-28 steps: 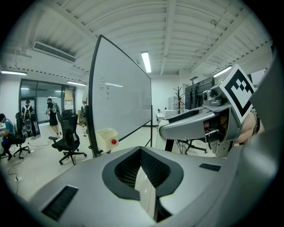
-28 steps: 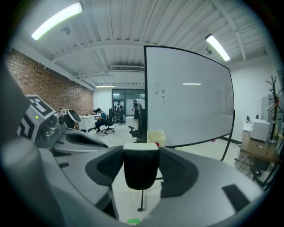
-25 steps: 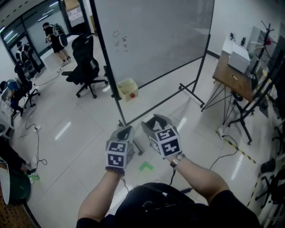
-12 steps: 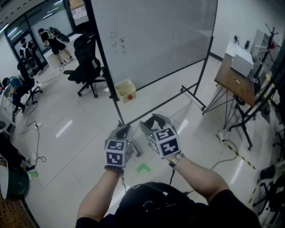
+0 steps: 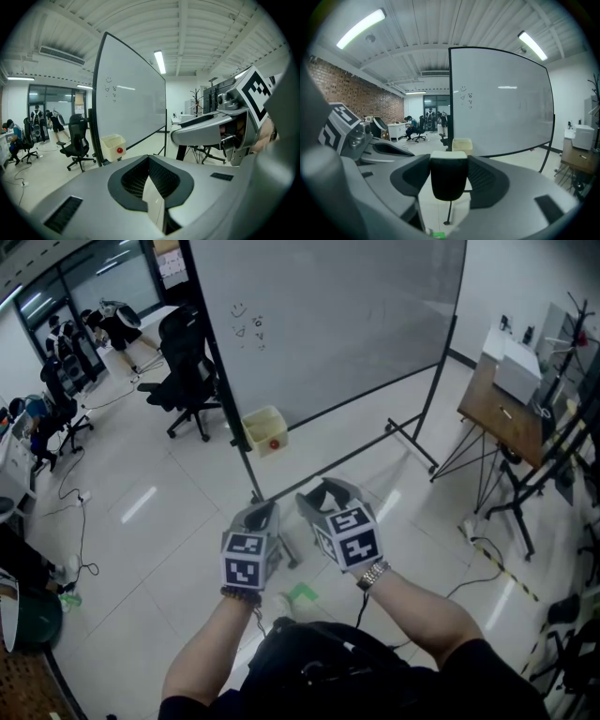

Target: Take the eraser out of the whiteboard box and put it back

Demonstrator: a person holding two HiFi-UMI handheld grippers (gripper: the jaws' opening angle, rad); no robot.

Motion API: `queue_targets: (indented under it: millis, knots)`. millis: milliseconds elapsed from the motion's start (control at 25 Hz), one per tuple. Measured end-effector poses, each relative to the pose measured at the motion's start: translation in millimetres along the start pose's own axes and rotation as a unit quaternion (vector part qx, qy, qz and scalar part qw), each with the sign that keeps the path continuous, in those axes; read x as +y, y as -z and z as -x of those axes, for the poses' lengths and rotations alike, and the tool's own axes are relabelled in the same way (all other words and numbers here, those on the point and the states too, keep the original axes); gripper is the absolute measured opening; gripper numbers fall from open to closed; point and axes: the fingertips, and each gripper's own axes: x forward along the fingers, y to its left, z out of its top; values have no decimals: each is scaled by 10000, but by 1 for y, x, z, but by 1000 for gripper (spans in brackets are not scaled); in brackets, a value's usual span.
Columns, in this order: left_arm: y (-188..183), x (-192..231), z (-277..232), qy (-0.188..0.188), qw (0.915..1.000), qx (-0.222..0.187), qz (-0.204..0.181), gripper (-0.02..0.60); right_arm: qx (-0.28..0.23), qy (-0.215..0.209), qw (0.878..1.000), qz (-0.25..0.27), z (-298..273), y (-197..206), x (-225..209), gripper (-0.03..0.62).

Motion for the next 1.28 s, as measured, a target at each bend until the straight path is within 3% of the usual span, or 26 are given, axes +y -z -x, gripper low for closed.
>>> queue_targets:
  millis: [440, 800, 1080, 1280]
  knots:
    - [0, 4, -17, 156, 9998, -47, -128, 8, 0, -67, 9999, -94, -16, -12, -10, 278]
    - [9, -7, -40, 617, 9973, 14, -391, 150, 21, -152, 9997, -204, -33, -20, -14, 278]
    - [2, -8, -63, 858, 9929, 14, -819, 202, 39, -241, 9995, -214, -47, -28, -18, 278]
    - [-1, -4, -80, 994, 9900, 117, -993, 202, 86, -316, 9992, -224, -60, -33, -17, 278]
